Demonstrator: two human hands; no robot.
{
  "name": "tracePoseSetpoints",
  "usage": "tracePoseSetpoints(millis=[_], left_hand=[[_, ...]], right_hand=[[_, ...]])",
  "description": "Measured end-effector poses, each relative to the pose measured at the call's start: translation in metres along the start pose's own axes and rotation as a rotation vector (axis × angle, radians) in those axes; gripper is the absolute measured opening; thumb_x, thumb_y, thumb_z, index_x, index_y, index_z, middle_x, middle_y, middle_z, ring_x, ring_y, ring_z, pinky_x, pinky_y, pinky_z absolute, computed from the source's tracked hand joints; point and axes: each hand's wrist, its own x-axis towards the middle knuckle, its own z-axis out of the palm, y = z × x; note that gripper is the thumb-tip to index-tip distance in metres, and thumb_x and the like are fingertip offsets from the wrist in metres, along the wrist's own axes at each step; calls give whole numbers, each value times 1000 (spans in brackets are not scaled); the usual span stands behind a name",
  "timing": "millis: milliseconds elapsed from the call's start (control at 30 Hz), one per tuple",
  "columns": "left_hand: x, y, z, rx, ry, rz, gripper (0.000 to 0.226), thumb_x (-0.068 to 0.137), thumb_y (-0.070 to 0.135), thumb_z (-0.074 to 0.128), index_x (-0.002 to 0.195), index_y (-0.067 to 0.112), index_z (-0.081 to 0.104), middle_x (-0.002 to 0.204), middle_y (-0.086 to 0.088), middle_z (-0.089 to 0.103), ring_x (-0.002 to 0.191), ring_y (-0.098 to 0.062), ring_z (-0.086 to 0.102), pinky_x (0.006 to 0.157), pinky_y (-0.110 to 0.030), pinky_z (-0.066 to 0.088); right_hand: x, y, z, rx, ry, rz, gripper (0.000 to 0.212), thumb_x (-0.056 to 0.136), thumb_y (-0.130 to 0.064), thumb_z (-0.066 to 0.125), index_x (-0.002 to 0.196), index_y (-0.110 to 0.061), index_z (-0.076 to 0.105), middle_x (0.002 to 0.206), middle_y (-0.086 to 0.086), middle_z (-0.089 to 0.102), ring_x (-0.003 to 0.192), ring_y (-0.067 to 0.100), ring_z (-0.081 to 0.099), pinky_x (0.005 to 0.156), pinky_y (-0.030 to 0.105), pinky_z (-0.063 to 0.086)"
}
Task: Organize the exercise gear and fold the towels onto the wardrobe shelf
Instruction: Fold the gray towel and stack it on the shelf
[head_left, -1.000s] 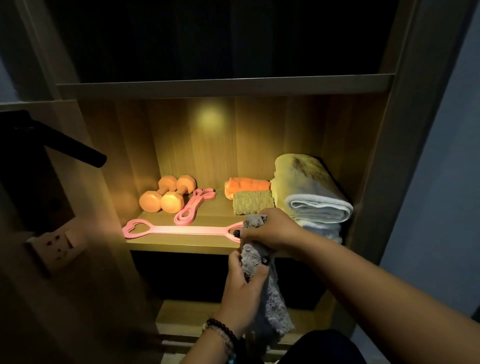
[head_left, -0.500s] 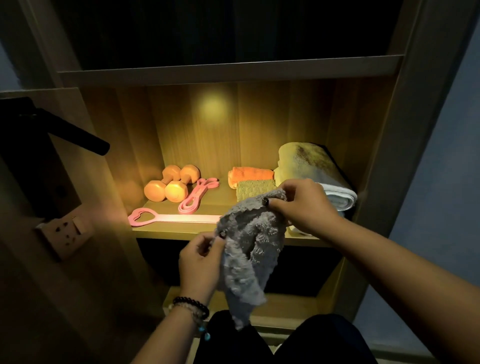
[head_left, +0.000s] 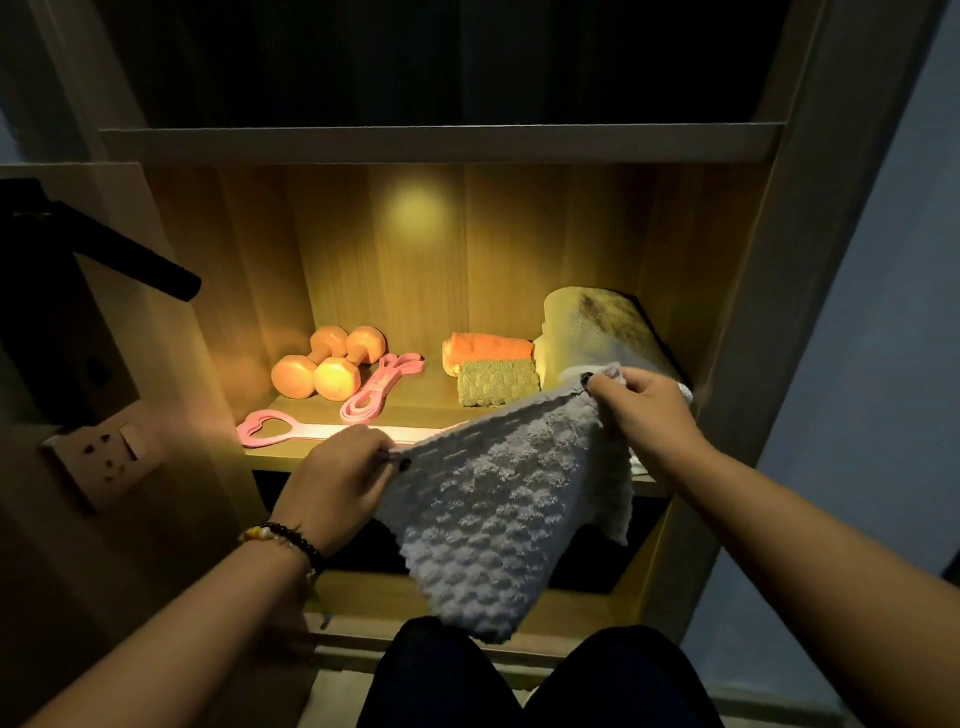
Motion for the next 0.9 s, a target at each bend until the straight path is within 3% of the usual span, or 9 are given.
tracePoseSetpoints(millis=[67, 133, 200, 267, 433, 567, 700, 800, 900], left_hand=[[-10, -5, 1, -130, 47, -196, 8, 86, 11, 67, 91, 17, 64, 91, 3, 62, 85, -13, 56, 74, -30, 51], [-16, -8, 3, -307, 99, -434, 8, 88, 11, 64, 87, 19, 64, 90, 5, 62, 87, -11, 57, 74, -31, 50], [-17, -6, 2, -508, 156, -628, 10, 90, 13, 62, 84, 20, 63, 89, 3, 62, 87, -15, 59, 75, -36, 52], [-13, -5, -1, -624, 221, -754, 11, 91, 15, 62, 81, 20, 60, 85, 2, 61, 84, -19, 58, 71, -33, 50], [-5, -8, -12, -914, 354, -1017, 14, 85, 21, 71, 96, 13, 68, 92, -6, 70, 80, -18, 64, 65, -28, 49], [-11, 23, -24, -1077, 335, -1048, 9, 87, 22, 68, 89, 14, 71, 90, -8, 74, 81, -21, 68, 67, -33, 53], [-21, 80, -25, -1182, 257, -902, 13, 92, 18, 61, 93, 12, 73, 89, -6, 76, 88, -23, 72, 83, -41, 55], [-25, 110, -16, -1176, 293, -871, 12, 90, 16, 63, 92, 17, 74, 88, 1, 76, 89, -19, 72, 81, -39, 56], [-32, 128, -10, -1151, 331, -836, 10, 86, 15, 67, 89, 21, 75, 86, 6, 76, 85, -11, 71, 71, -29, 55]], right_hand=[[-3, 7, 0, 82, 43, 40, 26, 78, -11, 72, 64, -14, 51, 51, -6, 47, 54, 10, 43, 57, 27, 35], [-8, 12, 5, 139, -27, 74, 24, 73, -4, 77, 77, -14, 56, 67, -4, 62, 68, 11, 56, 64, 28, 47], [-14, 14, 9, 135, -153, 92, 40, 69, -1, 80, 101, -17, 63, 94, 1, 69, 87, 11, 64, 77, 30, 56], [-17, 14, 12, 136, -273, 77, 59, 67, 0, 80, 119, -24, 62, 102, 2, 70, 85, 9, 66, 77, 29, 58], [-14, 15, 25, -222, -330, -78, 34, 77, -4, 75, 97, -31, 70, 100, 3, 71, 89, 12, 65, 77, 24, 52], [-26, 8, 34, -365, -171, -159, 11, 84, -15, 68, 82, -25, 74, 74, -3, 68, 69, 12, 59, 67, 34, 48], [-65, -19, 27, -117, -130, -123, 24, 89, -8, 58, 89, -28, 72, 61, 1, 62, 56, 11, 52, 51, 22, 40], [-87, -36, 25, 34, -177, -40, 32, 91, -3, 54, 87, -28, 75, 80, -8, 72, 74, 4, 64, 62, 18, 48], [-106, -45, 21, 126, -268, 57, 40, 89, 6, 48, 80, -19, 78, 81, -6, 74, 71, 2, 64, 65, 15, 52]])
